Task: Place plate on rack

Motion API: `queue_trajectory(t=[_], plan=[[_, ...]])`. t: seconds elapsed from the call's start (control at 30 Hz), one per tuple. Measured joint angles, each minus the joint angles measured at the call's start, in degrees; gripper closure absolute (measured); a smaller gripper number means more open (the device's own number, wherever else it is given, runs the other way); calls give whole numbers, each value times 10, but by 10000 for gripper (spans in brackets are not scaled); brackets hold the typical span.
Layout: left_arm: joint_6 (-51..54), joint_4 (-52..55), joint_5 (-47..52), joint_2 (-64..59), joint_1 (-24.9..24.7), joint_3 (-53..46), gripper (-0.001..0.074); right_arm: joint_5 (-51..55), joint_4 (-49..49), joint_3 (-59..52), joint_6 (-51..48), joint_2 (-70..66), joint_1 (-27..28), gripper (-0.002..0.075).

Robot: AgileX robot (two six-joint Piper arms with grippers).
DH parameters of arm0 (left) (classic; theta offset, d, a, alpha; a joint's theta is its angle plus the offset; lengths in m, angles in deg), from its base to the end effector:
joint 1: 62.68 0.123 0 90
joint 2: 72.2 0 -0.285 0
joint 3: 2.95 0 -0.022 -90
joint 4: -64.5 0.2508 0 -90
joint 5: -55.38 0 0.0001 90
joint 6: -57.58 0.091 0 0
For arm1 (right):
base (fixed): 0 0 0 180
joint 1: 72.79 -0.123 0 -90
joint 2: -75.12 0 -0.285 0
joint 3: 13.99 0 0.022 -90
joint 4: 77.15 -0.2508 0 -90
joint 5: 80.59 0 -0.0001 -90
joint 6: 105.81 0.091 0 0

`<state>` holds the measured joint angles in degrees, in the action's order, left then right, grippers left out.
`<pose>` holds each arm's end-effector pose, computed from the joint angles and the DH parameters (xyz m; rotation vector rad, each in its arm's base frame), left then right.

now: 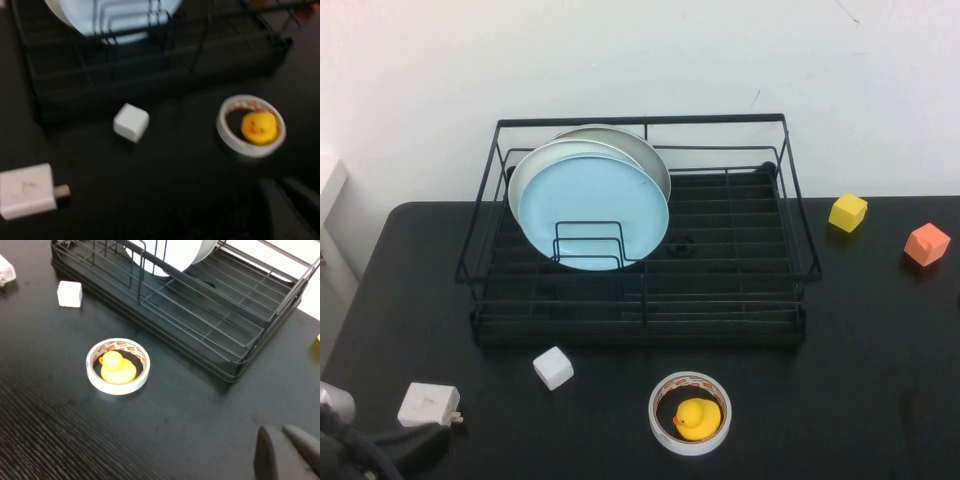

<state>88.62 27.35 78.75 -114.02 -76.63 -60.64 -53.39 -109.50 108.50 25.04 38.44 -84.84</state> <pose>0.1075 -0.0492 0.2511 0.3336 2.0551 -0.4397 0.0944 0.0430 0.2558 -0.7050 1.9163 0.1695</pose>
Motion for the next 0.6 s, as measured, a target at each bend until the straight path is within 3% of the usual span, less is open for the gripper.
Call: queue_trajectory(t=[0.2, 0.6], plan=[[-10, 46, -31, 21, 0, -6, 736, 1, -1, 0, 0, 0, 0, 726], [-12, 59, -156, 245, 31, -140, 736, 2, -5, 0, 0, 0, 0, 726]])
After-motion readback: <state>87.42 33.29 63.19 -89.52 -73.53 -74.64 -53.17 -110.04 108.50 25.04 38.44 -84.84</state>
